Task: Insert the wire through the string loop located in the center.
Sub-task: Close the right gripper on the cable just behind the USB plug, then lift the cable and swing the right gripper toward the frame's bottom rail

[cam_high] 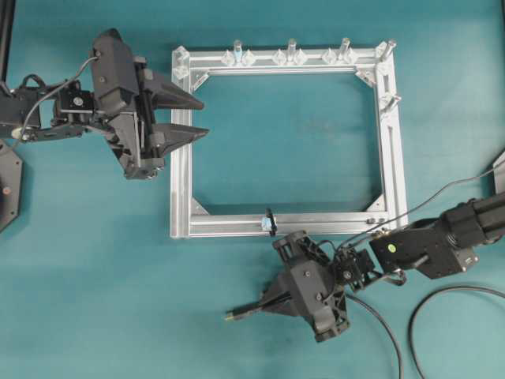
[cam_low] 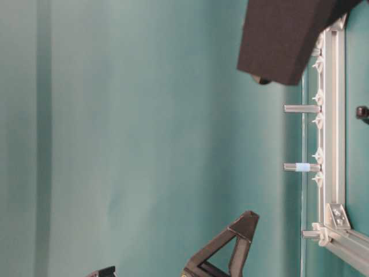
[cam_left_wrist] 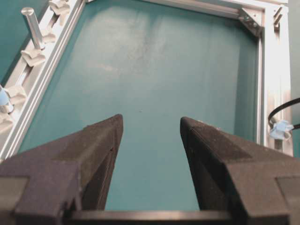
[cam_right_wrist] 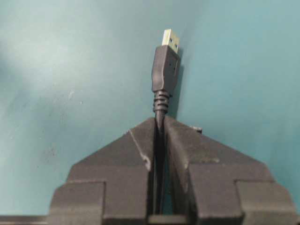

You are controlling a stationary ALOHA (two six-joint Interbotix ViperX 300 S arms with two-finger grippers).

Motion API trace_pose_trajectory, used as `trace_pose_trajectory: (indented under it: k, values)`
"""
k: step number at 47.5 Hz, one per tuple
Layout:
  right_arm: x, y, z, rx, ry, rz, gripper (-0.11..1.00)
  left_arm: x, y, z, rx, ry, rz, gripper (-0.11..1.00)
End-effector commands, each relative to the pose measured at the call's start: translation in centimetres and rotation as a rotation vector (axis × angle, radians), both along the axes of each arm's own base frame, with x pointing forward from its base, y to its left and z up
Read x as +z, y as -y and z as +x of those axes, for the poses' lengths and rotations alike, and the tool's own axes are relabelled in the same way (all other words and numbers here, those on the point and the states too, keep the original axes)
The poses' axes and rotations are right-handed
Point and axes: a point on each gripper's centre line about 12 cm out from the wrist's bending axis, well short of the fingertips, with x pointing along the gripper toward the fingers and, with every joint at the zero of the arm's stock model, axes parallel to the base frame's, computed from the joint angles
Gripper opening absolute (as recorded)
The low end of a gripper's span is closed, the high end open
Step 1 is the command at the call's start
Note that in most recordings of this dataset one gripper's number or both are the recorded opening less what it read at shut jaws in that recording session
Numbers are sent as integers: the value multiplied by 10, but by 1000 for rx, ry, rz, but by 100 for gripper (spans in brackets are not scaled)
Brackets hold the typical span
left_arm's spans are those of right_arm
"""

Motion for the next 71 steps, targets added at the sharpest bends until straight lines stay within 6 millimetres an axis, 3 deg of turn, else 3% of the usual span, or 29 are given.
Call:
trace_pose_trajectory:
  k: [1, 24, 43, 56, 71]
  values:
    - [5, 3, 2, -7, 2, -4, 7, 8, 0, 1, -4, 27, 9, 55]
    - [12, 2, 6, -8, 17, -1, 7, 8, 0, 1, -5, 26, 11, 55]
    - [39, 3, 5, -13, 32, -4, 7, 7, 1, 0, -4, 23, 9, 55]
    - [72, 5, 1, -22, 57, -4, 7, 7, 1, 0, -5, 23, 11, 55]
    - [83, 8, -2, -29, 46, -14, 7, 6, 1, 0, -7, 21, 15, 54]
